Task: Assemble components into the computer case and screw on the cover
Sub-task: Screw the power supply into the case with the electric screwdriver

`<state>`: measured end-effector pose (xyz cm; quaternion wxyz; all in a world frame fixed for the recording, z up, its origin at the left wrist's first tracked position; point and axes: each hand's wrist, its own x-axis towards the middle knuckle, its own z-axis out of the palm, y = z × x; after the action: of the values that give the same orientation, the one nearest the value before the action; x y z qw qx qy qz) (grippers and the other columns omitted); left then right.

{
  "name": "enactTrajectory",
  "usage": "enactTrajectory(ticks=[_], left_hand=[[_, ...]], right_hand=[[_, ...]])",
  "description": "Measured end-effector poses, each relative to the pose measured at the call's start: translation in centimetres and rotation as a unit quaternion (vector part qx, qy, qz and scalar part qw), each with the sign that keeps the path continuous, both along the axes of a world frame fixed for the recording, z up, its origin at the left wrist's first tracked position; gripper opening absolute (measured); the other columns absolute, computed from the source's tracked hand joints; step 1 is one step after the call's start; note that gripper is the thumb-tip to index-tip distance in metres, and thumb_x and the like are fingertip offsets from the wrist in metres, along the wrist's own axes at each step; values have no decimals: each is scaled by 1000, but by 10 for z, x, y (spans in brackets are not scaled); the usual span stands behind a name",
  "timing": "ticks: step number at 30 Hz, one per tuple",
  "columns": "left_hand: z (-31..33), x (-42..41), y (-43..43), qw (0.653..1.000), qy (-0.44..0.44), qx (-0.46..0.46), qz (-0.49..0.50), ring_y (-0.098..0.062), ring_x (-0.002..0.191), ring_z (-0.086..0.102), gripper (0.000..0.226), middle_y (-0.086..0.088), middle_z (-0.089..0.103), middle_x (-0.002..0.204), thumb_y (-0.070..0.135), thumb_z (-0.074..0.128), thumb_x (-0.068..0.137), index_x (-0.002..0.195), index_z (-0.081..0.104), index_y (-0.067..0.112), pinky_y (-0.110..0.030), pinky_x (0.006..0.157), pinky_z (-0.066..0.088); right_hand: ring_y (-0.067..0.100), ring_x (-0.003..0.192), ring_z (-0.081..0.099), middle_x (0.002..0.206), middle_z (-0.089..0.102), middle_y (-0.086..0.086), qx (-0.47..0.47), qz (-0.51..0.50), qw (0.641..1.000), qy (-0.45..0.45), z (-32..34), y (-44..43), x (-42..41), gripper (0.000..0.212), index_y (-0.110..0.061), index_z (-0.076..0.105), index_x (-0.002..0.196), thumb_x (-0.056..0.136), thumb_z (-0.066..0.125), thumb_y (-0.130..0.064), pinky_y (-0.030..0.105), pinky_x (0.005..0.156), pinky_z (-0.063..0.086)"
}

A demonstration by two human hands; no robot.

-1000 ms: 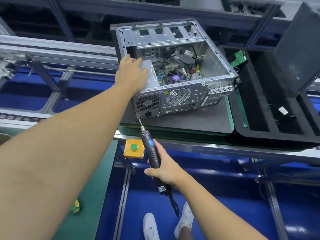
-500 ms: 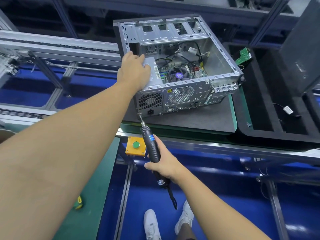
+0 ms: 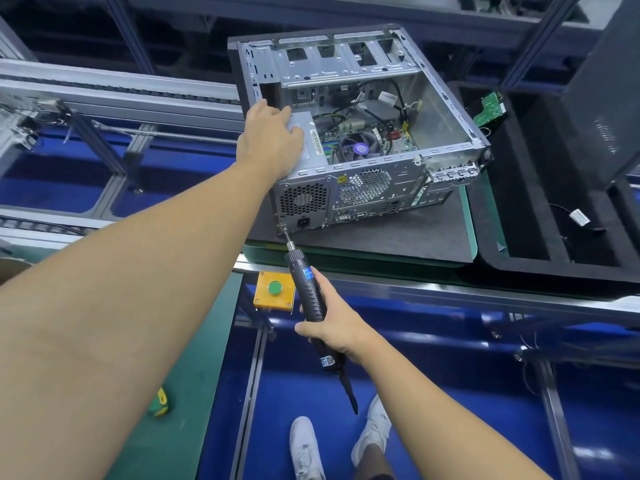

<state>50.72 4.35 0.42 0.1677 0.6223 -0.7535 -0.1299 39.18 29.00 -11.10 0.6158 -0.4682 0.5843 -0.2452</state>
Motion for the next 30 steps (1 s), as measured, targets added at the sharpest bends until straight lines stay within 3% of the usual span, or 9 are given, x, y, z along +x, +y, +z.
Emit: enactTrajectory(ticks=[7,12,17,21,30], left_hand=[[0,0,0,1000,1,4,1,-23,144,21,54,-5,51,141,29,31,99,148,42,10,-44,111,33],[1,-1,1,1000,5,4,9,-23,143,23,50,-6,54,136,29,32,98,140,49,8,-46,108,37],[2,0,1,1000,4,6,8,-24,142,24,49,-8,54,135,29,32,98,137,50,7,-45,106,38],[1,1,1,1000,5,2,3,-23,145,20,52,-5,50,141,30,32,100,147,43,10,-42,113,32],[2,0,0,1000,11,4,4,-27,140,26,49,-12,55,131,28,32,98,138,49,5,-43,109,35]], right_hand=[[10,73,66,116,63,-3,5,-6,1000,-26,6,0,7,102,-56,19,152,79,79,-18,27,71,58],[20,87,63,121,62,-7,14,-26,998,-57,14,0,20,94,-51,26,152,80,79,-21,44,89,59],[22,91,63,119,63,-5,27,-35,996,-80,16,-1,22,89,-53,31,147,81,79,-17,45,90,58],[24,86,62,115,62,-1,37,-39,995,-81,14,-3,22,90,-54,30,147,80,77,-17,41,82,57],[19,76,62,103,63,-3,37,-61,995,-69,10,-4,25,93,-50,29,150,80,75,-11,32,71,57]])
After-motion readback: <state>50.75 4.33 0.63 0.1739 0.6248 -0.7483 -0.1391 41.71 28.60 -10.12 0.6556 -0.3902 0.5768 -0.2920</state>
